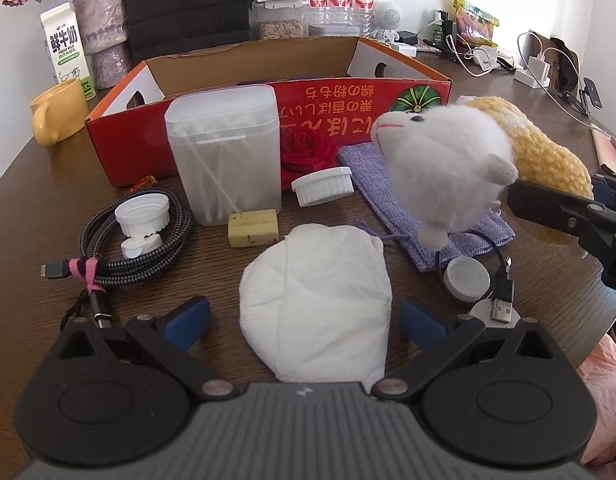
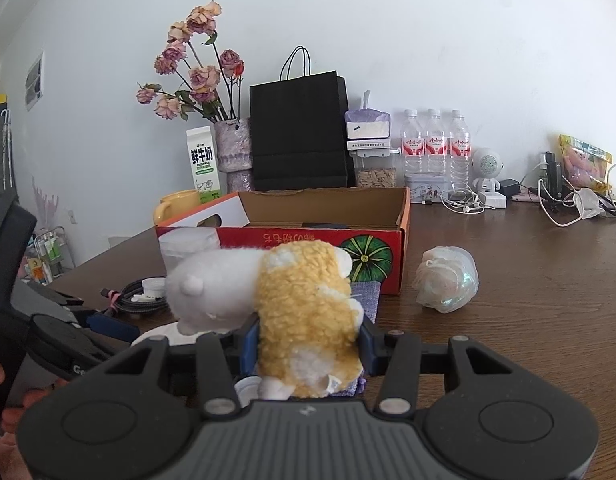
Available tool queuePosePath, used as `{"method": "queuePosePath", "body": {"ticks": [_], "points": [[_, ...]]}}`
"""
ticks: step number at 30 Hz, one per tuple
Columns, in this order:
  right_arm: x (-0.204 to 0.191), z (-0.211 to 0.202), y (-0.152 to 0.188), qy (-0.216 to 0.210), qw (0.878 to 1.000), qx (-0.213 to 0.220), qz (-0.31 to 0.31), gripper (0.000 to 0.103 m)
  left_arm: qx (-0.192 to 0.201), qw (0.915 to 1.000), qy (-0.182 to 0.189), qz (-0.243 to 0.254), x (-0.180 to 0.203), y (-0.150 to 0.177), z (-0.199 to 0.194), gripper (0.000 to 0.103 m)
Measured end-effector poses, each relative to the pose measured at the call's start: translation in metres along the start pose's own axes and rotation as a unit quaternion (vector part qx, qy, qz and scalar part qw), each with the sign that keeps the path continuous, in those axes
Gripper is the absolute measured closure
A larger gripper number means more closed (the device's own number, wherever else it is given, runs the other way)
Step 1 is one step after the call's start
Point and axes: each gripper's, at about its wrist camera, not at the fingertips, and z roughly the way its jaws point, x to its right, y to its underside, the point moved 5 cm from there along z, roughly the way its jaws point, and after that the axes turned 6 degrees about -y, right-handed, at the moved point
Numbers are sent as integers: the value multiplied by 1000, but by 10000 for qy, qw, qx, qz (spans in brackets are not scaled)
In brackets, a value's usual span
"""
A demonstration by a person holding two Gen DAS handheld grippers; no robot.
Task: Organize objects
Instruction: 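Grasp the white cloth with the left gripper while the right gripper holds the plush toy, then carry the white cloth and plush toy into the box and open both grippers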
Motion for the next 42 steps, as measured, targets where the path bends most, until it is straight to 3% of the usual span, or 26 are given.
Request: {"method": "queuePosePath", "body": {"ticks": [2, 4, 13, 29, 42], "points": [[-2, 0, 0, -15, 10000, -2, -9, 56, 95, 10000, 1, -2, 1, 1, -4, 10], [-3, 0, -1, -22, 10000, -1, -15, 56, 181, 9998, -5, -8, 2, 1, -8, 28], [-6, 1, -2, -15, 10000, -3, -43, 56, 432, 9990, 19, -134, 0, 2, -20, 42], [-15, 1, -16, -19, 9998, 82, -172, 56, 793, 9960, -39, -414, -20, 1, -44, 47], [-24, 3, -46, -41, 9989, 337, -319, 56, 1487, 9869, -225, -577, -37, -30, -73, 47]]}}
